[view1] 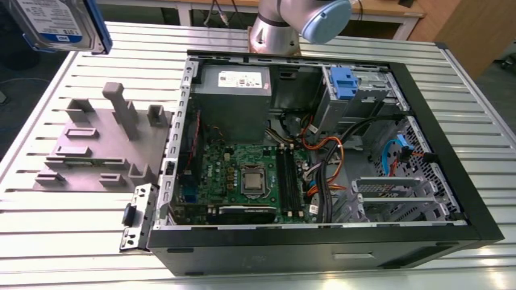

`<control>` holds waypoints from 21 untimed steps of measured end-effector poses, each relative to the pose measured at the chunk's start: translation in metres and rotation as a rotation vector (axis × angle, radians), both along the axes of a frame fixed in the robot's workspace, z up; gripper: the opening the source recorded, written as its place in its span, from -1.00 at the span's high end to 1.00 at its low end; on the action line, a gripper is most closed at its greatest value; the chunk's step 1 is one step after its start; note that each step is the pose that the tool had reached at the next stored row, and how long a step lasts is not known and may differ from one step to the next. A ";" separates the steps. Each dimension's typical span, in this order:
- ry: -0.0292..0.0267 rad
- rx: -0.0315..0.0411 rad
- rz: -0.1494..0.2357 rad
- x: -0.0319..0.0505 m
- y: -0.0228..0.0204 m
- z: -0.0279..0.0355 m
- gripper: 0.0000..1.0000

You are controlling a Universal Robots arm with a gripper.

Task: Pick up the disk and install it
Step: 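Pick up the disk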

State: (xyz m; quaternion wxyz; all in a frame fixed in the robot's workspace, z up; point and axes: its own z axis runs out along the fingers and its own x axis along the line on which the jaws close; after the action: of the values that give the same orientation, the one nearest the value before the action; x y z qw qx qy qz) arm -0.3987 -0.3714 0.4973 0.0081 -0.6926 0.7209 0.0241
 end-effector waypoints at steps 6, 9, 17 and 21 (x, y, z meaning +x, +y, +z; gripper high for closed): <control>0.0000 0.0000 0.000 0.0021 0.0000 0.0000 0.26; 0.0000 0.0000 0.000 0.0031 0.0000 0.0000 0.26; 0.0000 0.0000 0.000 0.0062 0.0000 0.0000 0.26; 0.0000 0.0000 0.000 0.0082 0.0000 0.0000 0.26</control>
State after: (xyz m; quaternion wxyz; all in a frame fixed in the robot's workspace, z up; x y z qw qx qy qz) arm -0.3906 -0.3715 0.4973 0.0081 -0.6926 0.7208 0.0241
